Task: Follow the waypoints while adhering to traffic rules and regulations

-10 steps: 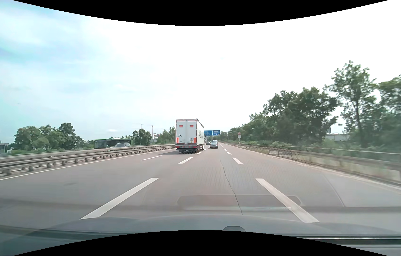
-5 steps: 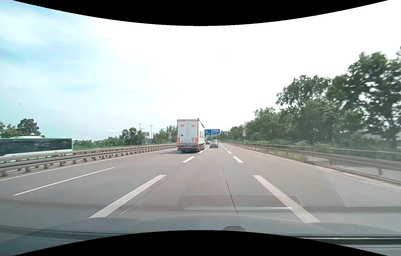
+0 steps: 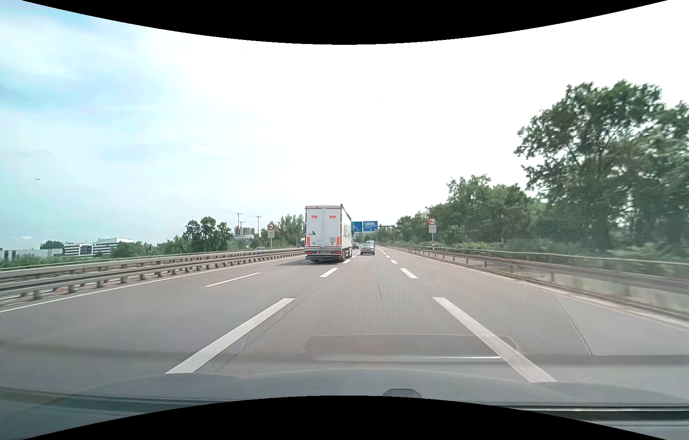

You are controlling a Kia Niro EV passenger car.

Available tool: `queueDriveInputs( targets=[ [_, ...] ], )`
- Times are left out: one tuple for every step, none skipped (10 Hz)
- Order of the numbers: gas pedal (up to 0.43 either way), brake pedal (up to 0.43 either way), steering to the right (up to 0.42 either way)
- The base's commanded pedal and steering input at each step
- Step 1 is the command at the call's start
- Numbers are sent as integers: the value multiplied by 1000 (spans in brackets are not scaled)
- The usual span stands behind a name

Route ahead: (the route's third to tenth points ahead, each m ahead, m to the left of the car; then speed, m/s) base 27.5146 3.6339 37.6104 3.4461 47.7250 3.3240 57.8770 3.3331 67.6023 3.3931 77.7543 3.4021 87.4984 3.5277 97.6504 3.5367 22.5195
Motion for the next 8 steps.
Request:
queueDriveInputs(
  targets=[
    [268, 0, -4],
    [268, 0, -4],
    [268, 0, -4],
    [268, 0, -4],
    [268, 0, -4],
    [268, 0, -4],
    [268, 0, -4],
    [260, 0, -5]
  ],
)
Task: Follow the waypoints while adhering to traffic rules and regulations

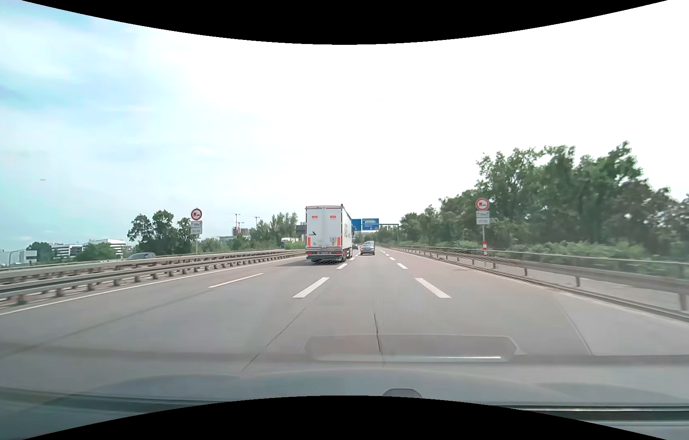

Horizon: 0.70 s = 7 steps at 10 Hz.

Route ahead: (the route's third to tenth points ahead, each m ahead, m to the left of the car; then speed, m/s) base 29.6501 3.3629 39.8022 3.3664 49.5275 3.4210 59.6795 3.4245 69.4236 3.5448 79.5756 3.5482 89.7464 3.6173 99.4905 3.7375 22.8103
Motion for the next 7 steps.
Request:
queueDriveInputs(
  targets=[
    [260, 0, -5],
    [248, 0, -5],
    [248, 0, -5],
    [240, 0, -5],
    [240, 0, -6],
    [240, 0, -6],
    [228, 0, -6]
  ],
)
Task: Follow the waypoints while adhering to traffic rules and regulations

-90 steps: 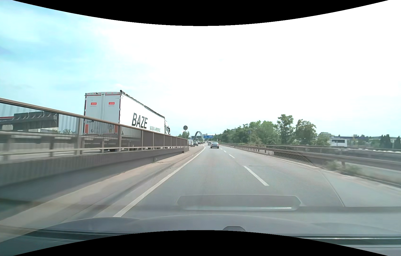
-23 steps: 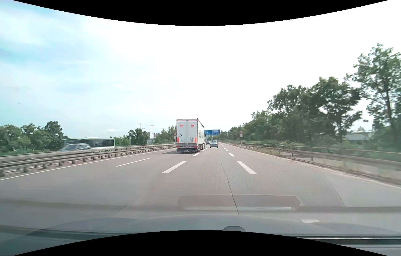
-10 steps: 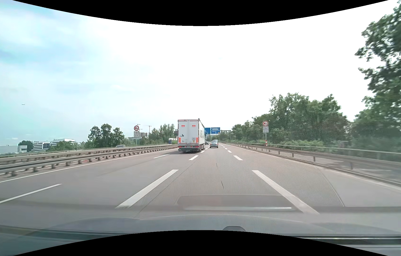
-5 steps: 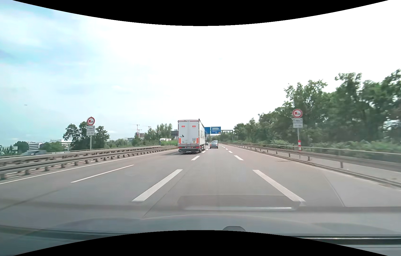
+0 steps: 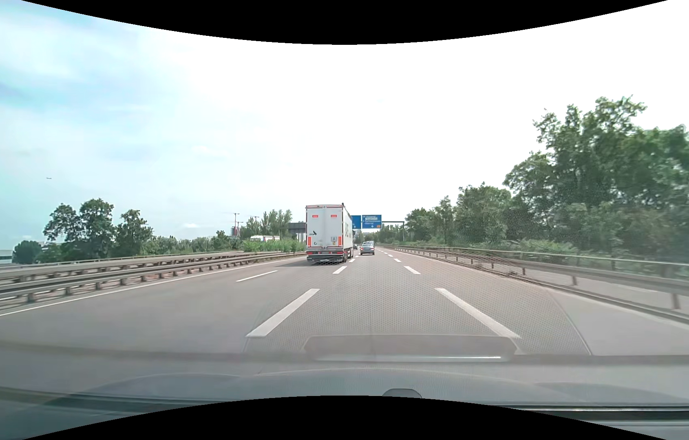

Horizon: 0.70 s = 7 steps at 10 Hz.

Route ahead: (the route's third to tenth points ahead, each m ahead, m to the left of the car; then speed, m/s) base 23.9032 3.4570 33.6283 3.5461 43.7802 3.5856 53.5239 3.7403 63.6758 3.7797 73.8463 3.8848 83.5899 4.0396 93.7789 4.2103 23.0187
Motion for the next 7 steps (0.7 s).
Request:
queueDriveInputs(
  targets=[
    [197, 0, -6],
    [177, 0, -6],
    [150, 0, -7],
    [138, 0, -6],
    [138, 0, -6],
    [138, 0, -7],
    [138, 0, -7]
  ],
)
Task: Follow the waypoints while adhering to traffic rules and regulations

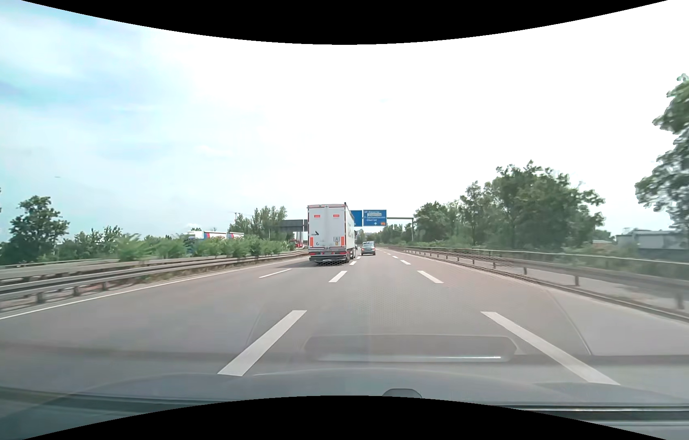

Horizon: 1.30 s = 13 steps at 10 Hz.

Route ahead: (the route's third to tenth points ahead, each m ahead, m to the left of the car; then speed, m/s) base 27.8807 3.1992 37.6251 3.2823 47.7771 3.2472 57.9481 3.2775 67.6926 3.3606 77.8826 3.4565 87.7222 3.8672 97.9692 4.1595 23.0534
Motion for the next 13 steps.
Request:
queueDriveInputs(
  targets=[
    [138, 0, -7],
    [138, 0, -7],
    [130, 0, -8],
    [130, 0, -8],
    [118, 0, -8],
    [118, 0, -8],
    [118, 0, -8],
    [118, 0, -8],
    [118, 0, -8],
    [110, 0, -8],
    [110, 0, -8],
    [110, 0, -8],
    [98, 0, -8]
  ],
)
